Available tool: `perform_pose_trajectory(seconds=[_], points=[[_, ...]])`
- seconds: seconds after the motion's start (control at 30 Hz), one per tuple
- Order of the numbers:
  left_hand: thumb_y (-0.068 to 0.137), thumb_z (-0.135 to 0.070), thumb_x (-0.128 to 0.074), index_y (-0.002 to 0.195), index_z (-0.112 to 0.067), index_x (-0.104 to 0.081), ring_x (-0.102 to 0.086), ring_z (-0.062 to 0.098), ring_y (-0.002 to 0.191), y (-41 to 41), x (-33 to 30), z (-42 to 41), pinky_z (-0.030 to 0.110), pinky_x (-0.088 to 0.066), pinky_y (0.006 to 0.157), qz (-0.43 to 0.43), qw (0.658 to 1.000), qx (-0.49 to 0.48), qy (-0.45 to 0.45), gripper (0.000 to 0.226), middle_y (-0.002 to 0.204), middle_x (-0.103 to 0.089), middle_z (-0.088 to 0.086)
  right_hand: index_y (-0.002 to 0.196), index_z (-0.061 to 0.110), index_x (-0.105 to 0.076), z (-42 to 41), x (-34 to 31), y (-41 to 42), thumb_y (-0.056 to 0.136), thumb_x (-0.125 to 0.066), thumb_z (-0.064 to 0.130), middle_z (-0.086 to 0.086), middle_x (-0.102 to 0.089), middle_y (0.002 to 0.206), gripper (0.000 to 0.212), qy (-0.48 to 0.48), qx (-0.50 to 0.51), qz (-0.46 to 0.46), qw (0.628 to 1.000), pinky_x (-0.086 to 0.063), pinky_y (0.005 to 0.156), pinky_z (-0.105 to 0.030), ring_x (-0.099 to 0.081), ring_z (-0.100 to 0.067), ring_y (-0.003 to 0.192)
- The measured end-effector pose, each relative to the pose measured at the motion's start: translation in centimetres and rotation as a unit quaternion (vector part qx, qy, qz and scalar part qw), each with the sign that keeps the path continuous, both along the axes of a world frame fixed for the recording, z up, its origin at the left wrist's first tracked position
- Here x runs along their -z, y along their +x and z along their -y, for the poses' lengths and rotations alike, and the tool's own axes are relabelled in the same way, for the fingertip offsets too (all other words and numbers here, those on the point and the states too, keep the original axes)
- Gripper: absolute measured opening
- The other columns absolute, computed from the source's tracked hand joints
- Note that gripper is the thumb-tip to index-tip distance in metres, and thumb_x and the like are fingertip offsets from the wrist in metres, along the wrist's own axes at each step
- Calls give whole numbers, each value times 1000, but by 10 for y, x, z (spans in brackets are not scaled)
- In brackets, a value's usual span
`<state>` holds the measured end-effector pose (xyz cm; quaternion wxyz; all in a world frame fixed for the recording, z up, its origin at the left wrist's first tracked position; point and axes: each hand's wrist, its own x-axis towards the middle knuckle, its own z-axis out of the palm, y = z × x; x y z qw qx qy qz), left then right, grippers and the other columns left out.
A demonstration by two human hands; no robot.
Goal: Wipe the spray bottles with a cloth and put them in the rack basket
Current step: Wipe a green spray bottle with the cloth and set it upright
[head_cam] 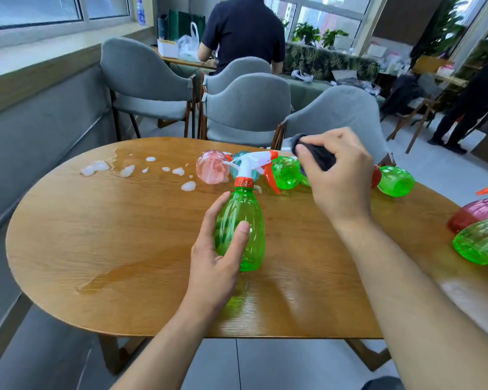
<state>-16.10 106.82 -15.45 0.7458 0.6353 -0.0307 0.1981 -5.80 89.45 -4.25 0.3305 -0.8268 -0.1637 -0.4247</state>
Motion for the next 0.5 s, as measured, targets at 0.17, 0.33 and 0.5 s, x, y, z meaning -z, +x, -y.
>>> perform_pose_trajectory(seconds=[0.17, 0.33, 0.5], points=[[101, -36, -65, 148, -42, -54, -70, 10, 117, -3, -1, 2, 31, -62, 91, 10, 1000, 4, -6, 49, 128, -68, -23, 103, 19, -81, -19, 6, 0, 93, -76, 27, 1, -63, 98, 13, -102, -56, 3, 993, -55, 76, -39, -65, -17, 87], [98, -40, -63, 147, -38, -54, -69, 1, 112, 0, -3, -5, 25, -60, 87, -10, 999, -14, -36, 50, 121, -69, -30, 105, 19, -78, -11, 37, -11, 94, -77, 27, 4, -64, 104, 14, -174, -83, -30, 981, -56, 74, -41, -66, -19, 88], [95, -41, -62, 147, -38, -54, -69, 1, 112, 1, -2, -6, 22, -59, 86, -6, 1000, -9, -27, 52, 120, -68, -32, 101, 15, -79, -12, 26, -16, 93, -78, 22, -1, -64, 99, 10, -89, -60, 9, 994, -53, 78, -31, -63, -14, 88]])
